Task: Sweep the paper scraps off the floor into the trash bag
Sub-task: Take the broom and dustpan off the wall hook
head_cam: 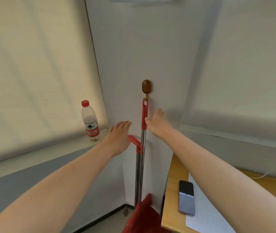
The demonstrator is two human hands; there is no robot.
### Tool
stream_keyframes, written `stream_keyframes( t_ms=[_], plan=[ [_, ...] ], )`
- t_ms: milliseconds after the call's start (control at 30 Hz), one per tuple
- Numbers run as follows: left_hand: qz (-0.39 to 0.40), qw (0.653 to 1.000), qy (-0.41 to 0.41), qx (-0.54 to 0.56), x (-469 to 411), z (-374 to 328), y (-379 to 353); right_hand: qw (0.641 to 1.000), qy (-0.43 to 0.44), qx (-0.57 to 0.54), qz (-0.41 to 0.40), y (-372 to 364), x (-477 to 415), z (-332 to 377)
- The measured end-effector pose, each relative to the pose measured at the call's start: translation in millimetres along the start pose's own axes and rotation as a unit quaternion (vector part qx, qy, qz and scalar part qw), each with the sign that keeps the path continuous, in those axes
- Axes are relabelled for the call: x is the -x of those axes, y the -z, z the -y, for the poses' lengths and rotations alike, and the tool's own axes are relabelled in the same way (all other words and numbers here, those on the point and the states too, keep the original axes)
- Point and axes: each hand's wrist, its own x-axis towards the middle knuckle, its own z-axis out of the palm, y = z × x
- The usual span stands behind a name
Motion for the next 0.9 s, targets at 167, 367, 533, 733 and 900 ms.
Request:
stream_keyframes(
  t_ms=[167, 367, 533, 733, 900],
  plan=[
    [0.072, 0.997, 0.008, -0.028, 4, 6, -48, 0.997, -0.017, -0.065, 0.038, -35, -25, -16],
    [0.097, 0.994, 0.008, -0.047, -9, 14, -80, 0.998, -0.016, -0.062, 0.008, -73, -36, -39],
    [0.078, 0.996, 0.003, -0.033, -30, 6, -90, 0.991, -0.001, -0.135, 0.001, -79, -41, -47],
    [0.061, 0.996, -0.017, -0.056, -41, -3, -82, 0.985, 0.008, -0.172, -0.012, -72, -40, -41],
    [0.067, 0.995, -0.004, -0.078, -43, 8, -75, 0.986, 0.013, -0.164, -0.003, -70, -33, -32]
  ],
)
